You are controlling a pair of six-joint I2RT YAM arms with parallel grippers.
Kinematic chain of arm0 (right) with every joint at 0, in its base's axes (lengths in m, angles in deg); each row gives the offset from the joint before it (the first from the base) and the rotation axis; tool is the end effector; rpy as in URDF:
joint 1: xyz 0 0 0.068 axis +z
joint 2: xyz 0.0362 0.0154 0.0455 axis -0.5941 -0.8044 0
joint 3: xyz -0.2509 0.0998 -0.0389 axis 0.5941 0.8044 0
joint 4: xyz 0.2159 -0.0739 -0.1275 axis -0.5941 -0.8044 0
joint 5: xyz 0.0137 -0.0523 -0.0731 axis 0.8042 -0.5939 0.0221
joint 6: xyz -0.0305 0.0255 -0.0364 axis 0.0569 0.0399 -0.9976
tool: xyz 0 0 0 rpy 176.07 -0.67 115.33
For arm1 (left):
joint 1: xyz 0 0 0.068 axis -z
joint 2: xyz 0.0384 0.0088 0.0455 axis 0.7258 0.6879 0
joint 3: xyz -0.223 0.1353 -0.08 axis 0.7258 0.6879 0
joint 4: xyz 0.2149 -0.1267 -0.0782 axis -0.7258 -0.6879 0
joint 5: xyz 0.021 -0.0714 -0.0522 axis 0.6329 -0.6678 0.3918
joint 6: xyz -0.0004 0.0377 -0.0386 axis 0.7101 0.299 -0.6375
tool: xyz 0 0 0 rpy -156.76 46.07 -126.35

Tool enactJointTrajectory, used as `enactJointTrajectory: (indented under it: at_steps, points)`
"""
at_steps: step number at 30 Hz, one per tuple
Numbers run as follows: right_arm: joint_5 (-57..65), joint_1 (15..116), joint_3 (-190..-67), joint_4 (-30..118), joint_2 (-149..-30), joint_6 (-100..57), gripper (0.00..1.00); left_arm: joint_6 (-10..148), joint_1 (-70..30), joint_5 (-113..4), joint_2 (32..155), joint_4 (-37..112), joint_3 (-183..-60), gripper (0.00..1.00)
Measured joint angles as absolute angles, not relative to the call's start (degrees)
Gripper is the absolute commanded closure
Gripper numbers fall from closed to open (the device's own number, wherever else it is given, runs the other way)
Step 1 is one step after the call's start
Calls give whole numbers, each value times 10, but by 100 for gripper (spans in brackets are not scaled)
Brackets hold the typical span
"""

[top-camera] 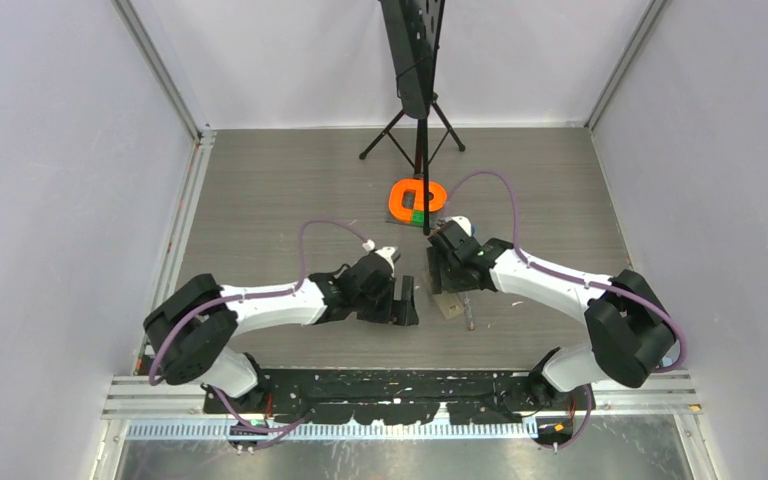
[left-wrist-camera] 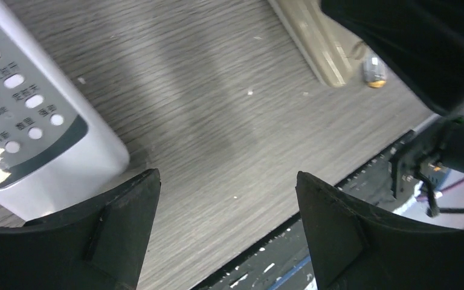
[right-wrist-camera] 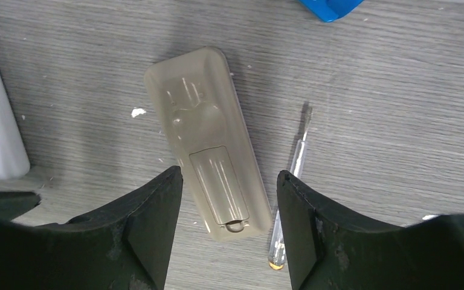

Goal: Unload the batteries from the remote control

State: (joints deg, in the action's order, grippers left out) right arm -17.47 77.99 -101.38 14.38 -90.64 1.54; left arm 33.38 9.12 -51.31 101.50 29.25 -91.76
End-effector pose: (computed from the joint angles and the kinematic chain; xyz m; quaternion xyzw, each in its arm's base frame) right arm 0.2075 0.1726 0.1930 -0.0716 0.9644 0.0379 0.2518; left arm 0.1604 -0.2403 0.1778 0.0876 0.9269 -0.3091 0.1942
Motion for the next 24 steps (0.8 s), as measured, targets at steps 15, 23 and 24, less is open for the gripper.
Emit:
enactJointTrajectory:
  at_steps: [15,23,24]
  points:
    - [-113,776,-1012,191,-976,-6,37,283,74,-367,996,246,-887,14]
    - [-121,812,-1019,188,-988,-43,52,304,20,-309,946,163,-866,8]
    - [-123,824,-1023,189,-992,-49,54,308,14,-306,942,156,-866,8]
